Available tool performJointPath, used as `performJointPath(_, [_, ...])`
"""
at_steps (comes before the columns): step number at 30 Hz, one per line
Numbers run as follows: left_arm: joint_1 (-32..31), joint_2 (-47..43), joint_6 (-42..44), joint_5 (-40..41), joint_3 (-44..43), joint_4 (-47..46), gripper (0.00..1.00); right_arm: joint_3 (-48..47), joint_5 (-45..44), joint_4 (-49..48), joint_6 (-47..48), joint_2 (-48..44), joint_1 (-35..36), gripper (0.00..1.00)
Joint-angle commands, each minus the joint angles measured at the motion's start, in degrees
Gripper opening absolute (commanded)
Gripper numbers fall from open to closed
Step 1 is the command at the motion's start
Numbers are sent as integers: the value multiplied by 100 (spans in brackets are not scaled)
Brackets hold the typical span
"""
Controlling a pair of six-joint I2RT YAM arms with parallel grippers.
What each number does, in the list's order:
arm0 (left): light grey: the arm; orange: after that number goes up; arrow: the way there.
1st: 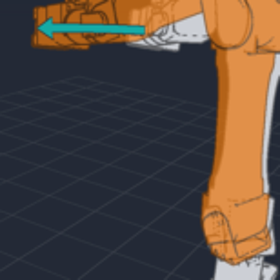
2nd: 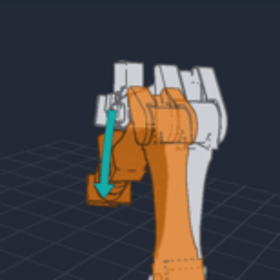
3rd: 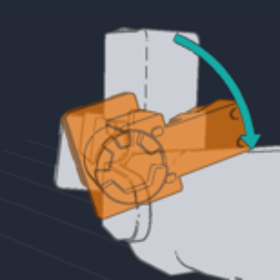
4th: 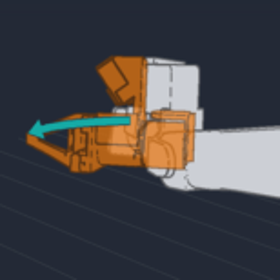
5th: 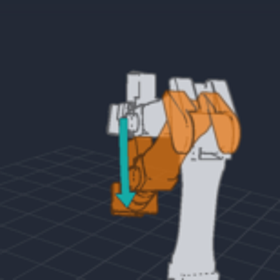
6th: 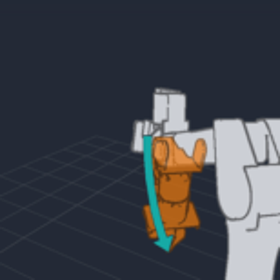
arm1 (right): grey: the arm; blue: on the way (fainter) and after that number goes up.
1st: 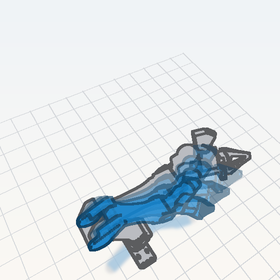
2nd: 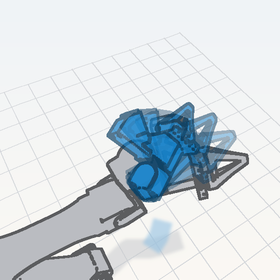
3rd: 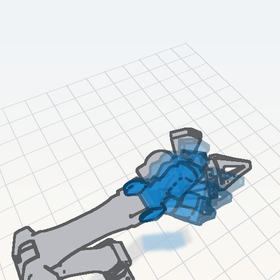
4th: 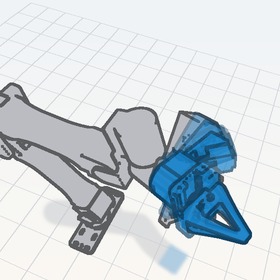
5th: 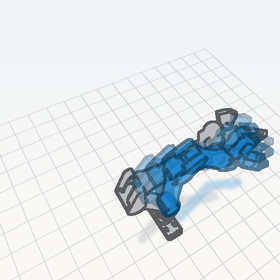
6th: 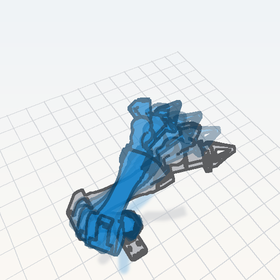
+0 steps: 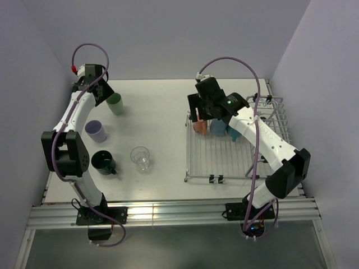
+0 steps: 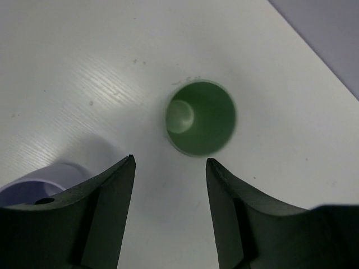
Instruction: Load the cups into the dish rack
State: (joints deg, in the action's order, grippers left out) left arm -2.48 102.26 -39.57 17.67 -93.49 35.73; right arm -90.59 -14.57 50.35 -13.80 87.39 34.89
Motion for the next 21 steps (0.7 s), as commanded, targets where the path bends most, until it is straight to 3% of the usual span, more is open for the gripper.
performJointPath(1, [186, 110, -51, -18, 155, -293, 59, 181, -2, -183, 53, -231, 61, 80])
performJointPath(15, [213, 1252, -182, -440, -64, -567, 57, 375, -11, -315, 18, -214, 70, 80])
performJointPath(18, [222, 1332, -200, -501, -3, -611, 46, 393, -11, -341, 9, -205, 70, 80])
performJointPath(19, [222, 1332, -209, -510, 24, -619, 30, 393, -2, -333, 9, -205, 79, 80])
performJointPath(21, [239, 1314, -218, -563, 112, -689, 16, 393, -11, -341, 18, -197, 70, 80])
